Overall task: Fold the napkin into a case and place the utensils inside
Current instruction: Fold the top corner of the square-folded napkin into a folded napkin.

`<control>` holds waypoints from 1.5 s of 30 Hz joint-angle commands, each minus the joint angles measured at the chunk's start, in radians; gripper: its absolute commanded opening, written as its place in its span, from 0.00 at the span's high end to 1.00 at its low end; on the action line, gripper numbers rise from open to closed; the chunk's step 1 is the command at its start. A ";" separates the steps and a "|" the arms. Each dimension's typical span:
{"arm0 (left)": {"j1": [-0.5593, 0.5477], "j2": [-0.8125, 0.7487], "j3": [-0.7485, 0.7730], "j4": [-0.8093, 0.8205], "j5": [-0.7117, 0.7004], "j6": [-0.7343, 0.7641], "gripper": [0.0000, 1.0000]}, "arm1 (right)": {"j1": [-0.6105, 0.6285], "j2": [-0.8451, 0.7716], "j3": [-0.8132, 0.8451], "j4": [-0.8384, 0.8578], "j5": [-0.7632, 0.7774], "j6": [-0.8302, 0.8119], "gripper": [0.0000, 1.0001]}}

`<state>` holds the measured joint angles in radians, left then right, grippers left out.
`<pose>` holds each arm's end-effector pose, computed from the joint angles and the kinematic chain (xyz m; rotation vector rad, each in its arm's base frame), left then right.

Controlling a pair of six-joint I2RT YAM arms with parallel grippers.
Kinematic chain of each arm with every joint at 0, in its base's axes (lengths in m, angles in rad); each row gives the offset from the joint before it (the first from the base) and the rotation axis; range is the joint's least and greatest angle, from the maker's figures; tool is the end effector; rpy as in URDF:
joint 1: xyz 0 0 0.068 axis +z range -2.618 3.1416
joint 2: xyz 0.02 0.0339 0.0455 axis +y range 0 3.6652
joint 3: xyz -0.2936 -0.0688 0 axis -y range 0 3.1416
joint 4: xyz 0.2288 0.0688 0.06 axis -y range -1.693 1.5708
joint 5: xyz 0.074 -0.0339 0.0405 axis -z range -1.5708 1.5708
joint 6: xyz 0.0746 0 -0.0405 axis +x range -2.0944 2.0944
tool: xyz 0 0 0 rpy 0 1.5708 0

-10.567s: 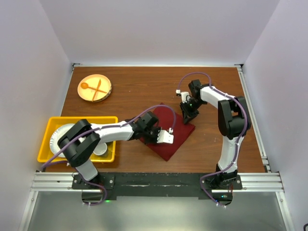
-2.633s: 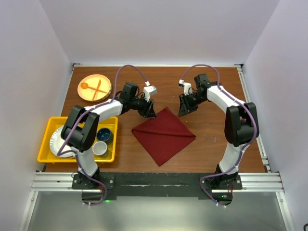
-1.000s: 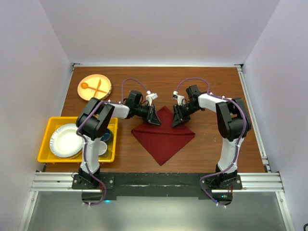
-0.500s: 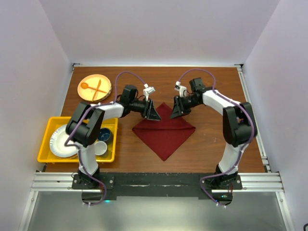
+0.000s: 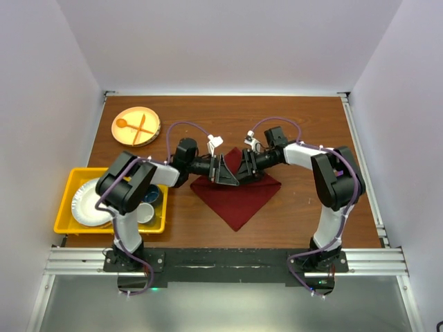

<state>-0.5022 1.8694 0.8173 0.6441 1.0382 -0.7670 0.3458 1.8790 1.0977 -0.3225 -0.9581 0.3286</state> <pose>0.2974 -0.2366 0.1808 0.5040 2.1841 -1.7831 0.3240 0.1816 0.1704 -0.3484 2.6337 1.4998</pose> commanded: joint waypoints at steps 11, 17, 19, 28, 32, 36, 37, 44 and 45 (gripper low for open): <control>0.097 0.208 -0.040 0.207 0.028 -0.137 0.00 | -0.132 0.227 0.045 -0.096 -0.047 -0.217 0.47; 0.111 0.209 -0.040 0.236 0.065 -0.164 0.01 | -0.174 0.264 0.054 -0.170 -0.057 -0.283 0.48; 0.117 0.206 -0.049 0.233 0.066 -0.167 0.01 | -0.183 0.270 0.057 -0.187 -0.065 -0.305 0.48; 0.151 0.200 -0.087 0.226 0.074 -0.163 0.01 | -0.235 0.289 0.064 -0.291 -0.061 -0.410 0.48; 0.171 0.180 -0.089 0.169 0.085 -0.135 0.01 | -0.248 0.295 0.065 -0.300 -0.036 -0.422 0.48; 0.191 0.152 -0.096 0.115 0.095 -0.101 0.01 | -0.252 0.293 0.065 -0.297 -0.025 -0.416 0.48; 0.197 0.148 -0.098 0.103 0.097 -0.094 0.02 | -0.252 0.292 0.064 -0.291 -0.024 -0.413 0.48; 0.206 0.090 -0.103 -0.004 0.088 -0.032 0.02 | -0.261 0.284 0.033 -0.228 0.010 -0.347 0.48; 0.206 0.083 -0.098 -0.026 0.079 -0.006 0.02 | -0.261 0.284 0.030 -0.225 0.016 -0.342 0.48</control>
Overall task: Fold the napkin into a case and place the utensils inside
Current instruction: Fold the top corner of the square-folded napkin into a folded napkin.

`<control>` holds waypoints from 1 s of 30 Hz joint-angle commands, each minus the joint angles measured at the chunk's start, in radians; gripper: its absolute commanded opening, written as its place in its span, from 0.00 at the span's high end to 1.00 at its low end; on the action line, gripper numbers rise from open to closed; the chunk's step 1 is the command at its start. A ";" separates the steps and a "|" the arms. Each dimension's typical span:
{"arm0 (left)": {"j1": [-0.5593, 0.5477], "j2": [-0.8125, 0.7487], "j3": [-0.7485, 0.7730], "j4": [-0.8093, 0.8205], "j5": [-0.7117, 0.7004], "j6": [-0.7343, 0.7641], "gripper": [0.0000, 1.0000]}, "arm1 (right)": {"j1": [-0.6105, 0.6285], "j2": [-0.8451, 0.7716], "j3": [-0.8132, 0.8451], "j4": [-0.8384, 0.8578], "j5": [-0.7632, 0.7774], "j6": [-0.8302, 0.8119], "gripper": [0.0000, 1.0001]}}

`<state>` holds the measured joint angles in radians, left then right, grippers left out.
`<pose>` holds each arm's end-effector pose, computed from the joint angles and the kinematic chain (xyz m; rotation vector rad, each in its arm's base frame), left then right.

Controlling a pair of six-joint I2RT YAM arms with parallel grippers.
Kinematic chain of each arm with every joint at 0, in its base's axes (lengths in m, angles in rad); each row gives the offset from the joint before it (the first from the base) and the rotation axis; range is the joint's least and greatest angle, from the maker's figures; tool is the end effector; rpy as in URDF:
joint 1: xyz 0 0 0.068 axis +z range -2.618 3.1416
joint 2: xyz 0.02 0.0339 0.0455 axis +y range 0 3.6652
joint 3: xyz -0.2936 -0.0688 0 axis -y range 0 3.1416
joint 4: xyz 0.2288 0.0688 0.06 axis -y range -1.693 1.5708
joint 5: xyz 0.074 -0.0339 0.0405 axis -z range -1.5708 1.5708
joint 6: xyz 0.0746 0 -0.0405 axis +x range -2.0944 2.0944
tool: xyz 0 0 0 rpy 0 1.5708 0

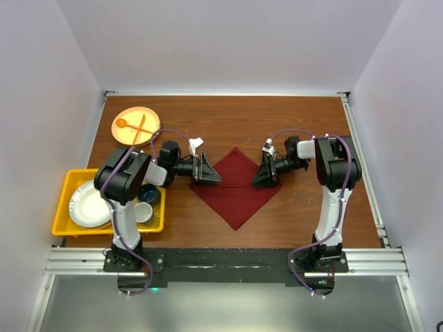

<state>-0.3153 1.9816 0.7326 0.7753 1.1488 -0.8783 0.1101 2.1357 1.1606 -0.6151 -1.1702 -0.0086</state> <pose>0.3207 -0.1762 0.1369 0.2161 2.2649 -1.8592 0.3435 0.1071 0.1027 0.1354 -2.5568 -1.6928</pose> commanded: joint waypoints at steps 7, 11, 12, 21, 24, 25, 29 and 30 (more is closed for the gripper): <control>0.025 -0.043 -0.007 -0.284 -0.101 0.196 0.01 | -0.026 0.016 -0.035 0.078 0.244 0.001 0.48; 0.038 -0.038 -0.024 -0.295 -0.127 0.199 0.01 | -0.024 0.010 -0.036 0.075 0.254 0.001 0.48; 0.041 -0.040 -0.025 -0.297 -0.130 0.200 0.02 | -0.026 0.009 -0.036 0.074 0.256 0.001 0.48; 0.047 -0.055 -0.012 -0.379 -0.155 0.245 0.01 | -0.026 0.009 -0.038 0.077 0.283 0.001 0.47; 0.047 -0.055 -0.006 -0.412 -0.176 0.263 0.01 | -0.026 0.006 -0.041 0.078 0.291 0.001 0.47; 0.047 -0.052 -0.006 -0.416 -0.179 0.266 0.01 | -0.026 0.003 -0.042 0.078 0.291 -0.001 0.47; 0.047 -0.049 -0.004 -0.424 -0.190 0.272 0.01 | -0.026 -0.006 -0.041 0.071 0.296 -0.016 0.47; 0.047 -0.050 -0.004 -0.424 -0.192 0.272 0.02 | -0.027 -0.010 -0.045 0.072 0.296 -0.014 0.47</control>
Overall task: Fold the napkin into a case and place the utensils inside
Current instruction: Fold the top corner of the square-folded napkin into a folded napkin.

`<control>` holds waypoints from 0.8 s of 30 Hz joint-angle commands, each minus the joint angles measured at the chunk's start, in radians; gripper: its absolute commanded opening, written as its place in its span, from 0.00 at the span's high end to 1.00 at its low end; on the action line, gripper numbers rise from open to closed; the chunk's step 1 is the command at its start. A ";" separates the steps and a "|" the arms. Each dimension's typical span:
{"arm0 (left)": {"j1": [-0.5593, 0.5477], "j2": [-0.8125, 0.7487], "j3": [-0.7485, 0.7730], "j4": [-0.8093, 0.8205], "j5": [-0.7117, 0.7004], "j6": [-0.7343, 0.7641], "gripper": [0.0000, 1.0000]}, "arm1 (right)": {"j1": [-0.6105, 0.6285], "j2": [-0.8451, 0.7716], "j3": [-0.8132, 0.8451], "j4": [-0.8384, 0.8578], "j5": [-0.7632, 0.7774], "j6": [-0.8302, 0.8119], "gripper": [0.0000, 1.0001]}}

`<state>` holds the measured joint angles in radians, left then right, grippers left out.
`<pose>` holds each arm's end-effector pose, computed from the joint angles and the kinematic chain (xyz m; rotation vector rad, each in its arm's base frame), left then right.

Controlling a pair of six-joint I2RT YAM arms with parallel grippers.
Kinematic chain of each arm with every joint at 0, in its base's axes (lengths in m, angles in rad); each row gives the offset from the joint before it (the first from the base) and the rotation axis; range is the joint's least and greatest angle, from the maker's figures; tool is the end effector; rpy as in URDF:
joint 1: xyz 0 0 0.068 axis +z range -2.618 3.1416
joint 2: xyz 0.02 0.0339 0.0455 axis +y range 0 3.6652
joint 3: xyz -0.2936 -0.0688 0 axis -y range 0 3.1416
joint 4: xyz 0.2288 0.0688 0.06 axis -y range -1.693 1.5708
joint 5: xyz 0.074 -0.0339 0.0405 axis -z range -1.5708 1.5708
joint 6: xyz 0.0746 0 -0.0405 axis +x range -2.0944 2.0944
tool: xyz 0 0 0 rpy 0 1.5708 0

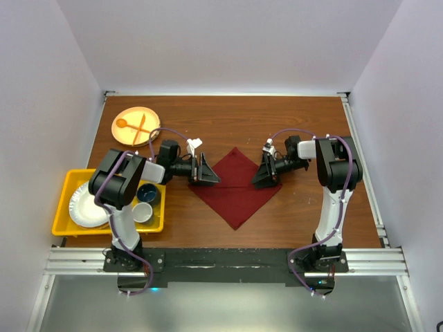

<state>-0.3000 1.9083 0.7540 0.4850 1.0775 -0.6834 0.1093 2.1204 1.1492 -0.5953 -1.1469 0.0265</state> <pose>0.3153 -0.1663 0.1377 0.2120 2.3521 -1.7138 0.3429 0.1060 0.1041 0.1104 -2.5794 -1.6640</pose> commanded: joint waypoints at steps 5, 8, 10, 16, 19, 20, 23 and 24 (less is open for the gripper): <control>0.032 0.023 -0.022 -0.140 -0.133 0.082 0.02 | -0.023 -0.011 -0.046 0.069 0.288 -0.039 0.46; 0.032 0.024 -0.022 -0.138 -0.140 0.081 0.02 | -0.023 -0.011 -0.052 0.080 0.305 -0.034 0.45; 0.032 0.028 -0.021 -0.138 -0.140 0.079 0.02 | -0.025 -0.017 -0.063 0.095 0.303 -0.034 0.45; 0.030 0.032 -0.022 -0.134 -0.134 0.081 0.02 | -0.025 0.012 -0.066 0.097 0.283 -0.033 0.45; 0.022 0.025 -0.016 -0.131 -0.126 0.090 0.02 | -0.023 0.004 -0.068 0.101 0.285 -0.034 0.45; 0.019 0.020 -0.013 -0.134 -0.128 0.096 0.02 | -0.023 0.003 -0.068 0.098 0.285 -0.033 0.46; 0.004 0.005 -0.002 -0.128 -0.119 0.108 0.02 | -0.023 -0.004 -0.063 0.092 0.288 -0.034 0.45; -0.001 -0.009 0.002 -0.122 -0.110 0.111 0.02 | -0.023 -0.005 -0.063 0.091 0.291 -0.034 0.46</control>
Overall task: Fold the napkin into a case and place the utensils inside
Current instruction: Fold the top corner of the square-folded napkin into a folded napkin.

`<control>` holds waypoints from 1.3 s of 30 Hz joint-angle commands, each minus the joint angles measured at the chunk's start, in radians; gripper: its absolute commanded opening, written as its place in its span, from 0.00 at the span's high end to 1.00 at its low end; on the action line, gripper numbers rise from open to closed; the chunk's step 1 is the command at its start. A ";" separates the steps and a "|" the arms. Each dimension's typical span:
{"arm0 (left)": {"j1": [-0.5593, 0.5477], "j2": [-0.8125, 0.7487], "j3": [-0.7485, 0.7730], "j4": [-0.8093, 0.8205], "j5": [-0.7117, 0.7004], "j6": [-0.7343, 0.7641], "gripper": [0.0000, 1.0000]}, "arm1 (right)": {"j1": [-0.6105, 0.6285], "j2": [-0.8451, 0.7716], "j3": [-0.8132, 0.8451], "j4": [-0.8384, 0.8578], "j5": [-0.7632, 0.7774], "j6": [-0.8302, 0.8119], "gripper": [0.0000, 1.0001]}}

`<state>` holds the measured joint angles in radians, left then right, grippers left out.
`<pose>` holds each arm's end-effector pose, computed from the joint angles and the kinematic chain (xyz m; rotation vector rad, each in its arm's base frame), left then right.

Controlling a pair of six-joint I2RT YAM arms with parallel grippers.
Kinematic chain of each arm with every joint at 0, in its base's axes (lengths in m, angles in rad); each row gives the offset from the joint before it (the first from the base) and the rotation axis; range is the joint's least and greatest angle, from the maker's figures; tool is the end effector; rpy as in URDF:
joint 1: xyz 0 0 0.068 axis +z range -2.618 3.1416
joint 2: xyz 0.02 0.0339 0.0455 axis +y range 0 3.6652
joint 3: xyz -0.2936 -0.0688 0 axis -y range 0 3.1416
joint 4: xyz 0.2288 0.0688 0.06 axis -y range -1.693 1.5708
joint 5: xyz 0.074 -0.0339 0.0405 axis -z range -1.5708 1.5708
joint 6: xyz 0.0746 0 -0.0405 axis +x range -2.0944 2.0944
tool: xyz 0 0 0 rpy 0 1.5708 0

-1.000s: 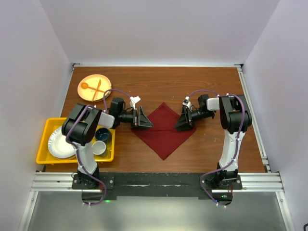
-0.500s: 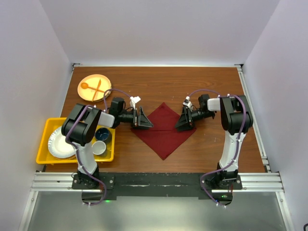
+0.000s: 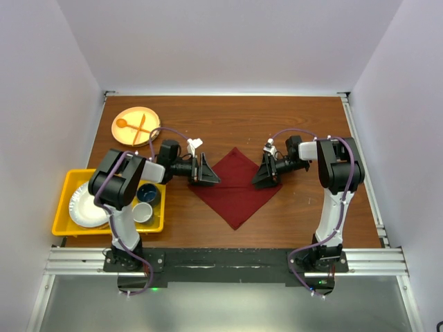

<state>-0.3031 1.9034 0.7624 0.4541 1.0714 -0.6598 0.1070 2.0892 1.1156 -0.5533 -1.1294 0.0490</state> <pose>0.3151 -0.1671 0.1384 0.2259 2.3589 -1.7002 0.3392 0.1043 0.1073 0.1122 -2.6126 -1.6559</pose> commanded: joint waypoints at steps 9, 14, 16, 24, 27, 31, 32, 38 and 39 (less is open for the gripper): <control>-0.090 -0.131 0.054 -0.101 -0.068 0.118 0.04 | -0.018 0.014 -0.020 0.041 0.278 -0.055 0.46; -0.080 -0.158 0.046 -0.146 -0.070 0.124 0.04 | -0.018 0.014 -0.013 0.038 0.276 -0.055 0.46; -0.056 -0.152 0.037 -0.149 -0.074 0.121 0.04 | -0.018 0.012 -0.013 0.039 0.276 -0.055 0.46; -0.008 -0.063 0.011 -0.167 -0.111 0.154 0.04 | -0.017 0.014 -0.011 0.038 0.283 -0.057 0.46; -0.002 -0.037 0.005 -0.154 -0.114 0.154 0.04 | -0.018 0.008 -0.011 0.033 0.283 -0.055 0.46; -0.004 -0.047 0.037 -0.156 -0.097 0.160 0.04 | -0.013 -0.015 -0.004 0.018 0.249 -0.061 0.46; -0.005 -0.069 0.043 -0.157 -0.087 0.163 0.04 | -0.003 -0.044 0.001 0.013 0.238 -0.060 0.46; -0.117 -0.188 0.144 -0.218 -0.067 0.218 0.04 | 0.017 -0.194 0.035 -0.046 0.126 0.025 0.48; -0.154 -0.193 0.149 -0.203 -0.073 0.192 0.04 | 0.017 -0.245 0.036 -0.060 0.132 0.031 0.52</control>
<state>-0.3588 1.8149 0.8356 0.2478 0.9897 -0.5018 0.1230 1.9923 1.1179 -0.5827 -1.0401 0.0536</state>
